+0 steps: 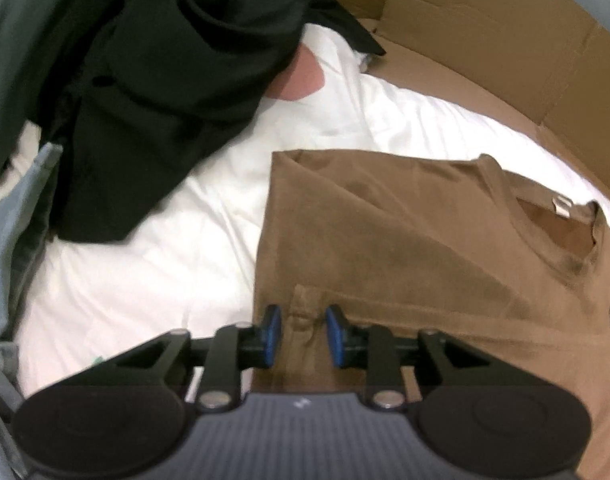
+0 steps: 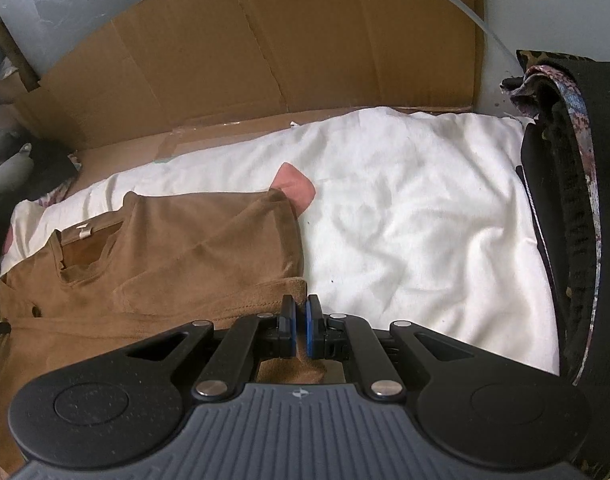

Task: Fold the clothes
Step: 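Carry the held hem over the shirt toward the collar with both tools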

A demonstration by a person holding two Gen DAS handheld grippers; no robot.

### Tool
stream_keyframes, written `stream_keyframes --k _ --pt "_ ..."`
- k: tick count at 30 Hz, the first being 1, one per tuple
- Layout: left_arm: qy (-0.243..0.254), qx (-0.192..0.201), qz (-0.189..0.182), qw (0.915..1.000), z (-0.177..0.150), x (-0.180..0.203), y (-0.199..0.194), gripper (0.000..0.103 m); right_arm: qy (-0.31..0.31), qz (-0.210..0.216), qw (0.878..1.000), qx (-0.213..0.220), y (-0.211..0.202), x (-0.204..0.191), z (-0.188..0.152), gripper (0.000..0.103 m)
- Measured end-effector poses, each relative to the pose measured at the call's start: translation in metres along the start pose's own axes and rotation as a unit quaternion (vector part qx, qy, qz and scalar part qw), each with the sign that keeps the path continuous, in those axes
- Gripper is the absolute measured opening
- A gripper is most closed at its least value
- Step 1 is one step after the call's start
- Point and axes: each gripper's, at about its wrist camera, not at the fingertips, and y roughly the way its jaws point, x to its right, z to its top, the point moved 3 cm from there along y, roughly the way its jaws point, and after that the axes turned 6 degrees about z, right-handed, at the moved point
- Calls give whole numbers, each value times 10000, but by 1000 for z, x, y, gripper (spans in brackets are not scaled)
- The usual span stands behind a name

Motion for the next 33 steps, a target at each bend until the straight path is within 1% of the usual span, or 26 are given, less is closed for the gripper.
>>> stream_keyframes --k 1,2,9,16,20,25,33 --pt "49 25 -13 10000 -1 0 -1 8 7 3 10000 6 -1 0 0 3" --pt "50 43 -73 10000 -2 0 -3 7 7 11 10000 9 -2 0 0 3" --pt "-120 386 -97 9991 -4 -10 -36 6 -96 48 9999 119 -16 -5 4 2" --pt "-399 804 -48 9960 10 -28 -76 5 -190 81 9994 274 -32 -16 14 3" --pt "-447 1048 -51 9935 20 -35 -95 5 -311 98 9988 355 -40 -26 20 3" --pt "-474 1203 -16 9916 34 -37 -103 5 -447 78 9979 468 -42 -37 35 3" --pt "-540 1257 158 9905 62 -26 -90 5 -744 -68 9956 558 -24 -56 70 3"
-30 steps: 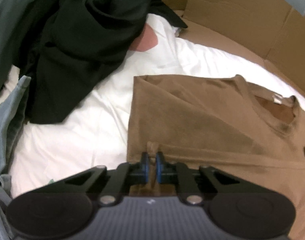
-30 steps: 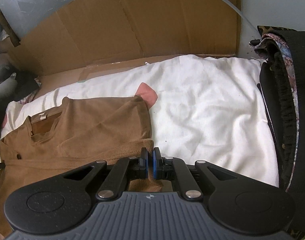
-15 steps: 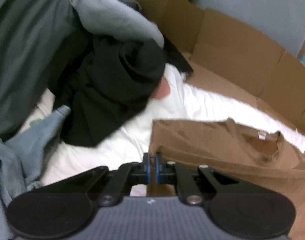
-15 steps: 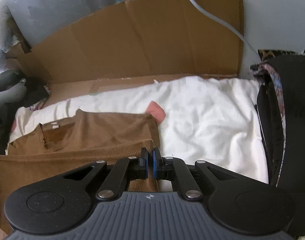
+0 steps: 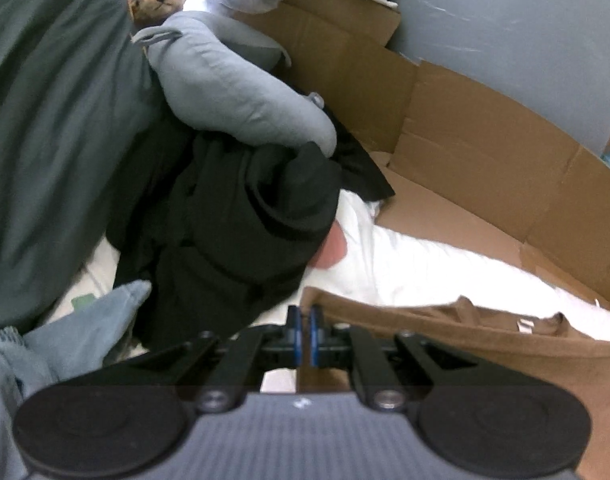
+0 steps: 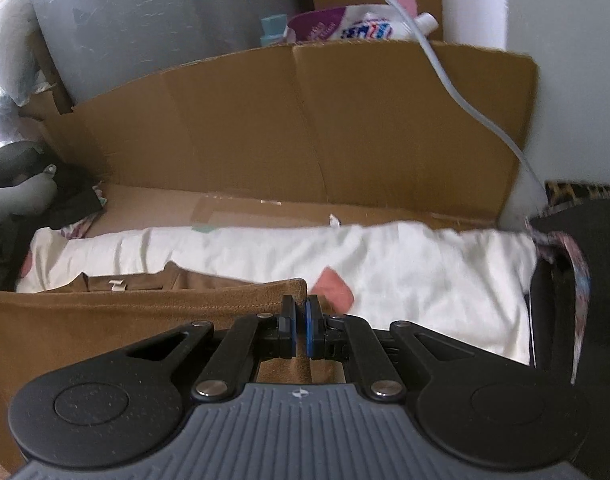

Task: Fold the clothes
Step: 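Carry the held hem over the shirt toward the collar with both tools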

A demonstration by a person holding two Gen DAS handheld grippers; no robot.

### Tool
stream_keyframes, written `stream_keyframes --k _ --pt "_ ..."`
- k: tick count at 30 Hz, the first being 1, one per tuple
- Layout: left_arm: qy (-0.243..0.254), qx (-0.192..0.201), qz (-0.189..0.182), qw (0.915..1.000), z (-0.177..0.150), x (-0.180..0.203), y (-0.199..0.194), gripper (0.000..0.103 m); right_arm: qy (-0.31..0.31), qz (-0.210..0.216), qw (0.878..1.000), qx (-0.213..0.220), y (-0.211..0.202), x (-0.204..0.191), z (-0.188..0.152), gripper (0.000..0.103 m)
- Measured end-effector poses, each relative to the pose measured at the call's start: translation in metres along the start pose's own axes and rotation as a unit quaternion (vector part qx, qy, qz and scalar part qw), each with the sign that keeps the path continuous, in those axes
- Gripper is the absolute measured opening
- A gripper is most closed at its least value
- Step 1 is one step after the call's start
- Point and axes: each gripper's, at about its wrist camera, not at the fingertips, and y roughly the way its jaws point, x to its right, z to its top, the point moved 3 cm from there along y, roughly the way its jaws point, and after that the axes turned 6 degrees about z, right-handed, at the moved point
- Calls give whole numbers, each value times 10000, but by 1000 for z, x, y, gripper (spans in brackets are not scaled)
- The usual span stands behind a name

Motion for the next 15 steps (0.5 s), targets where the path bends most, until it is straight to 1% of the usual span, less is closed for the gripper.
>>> stream_keyframes --k 4,7,10,13,15 --pt "41 -4 104 9999 11 8 15 5 -186 -76 9998 26 12 -7 18 3" --pt "148 -67 193 9997 16 14 30 5 -353 -172 9992 -30 27 -11 25 3" --pt "301 -107 258 9992 16 21 44 5 -327 -279 9990 -136 46 -9 26 3" --pt "510 -43 319 9982 15 31 54 5 -293 -363 9987 -222 63 -6 23 3" --pt "536 -96 350 9979 15 35 62 5 -300 -403 9983 -290 74 -4 20 3"
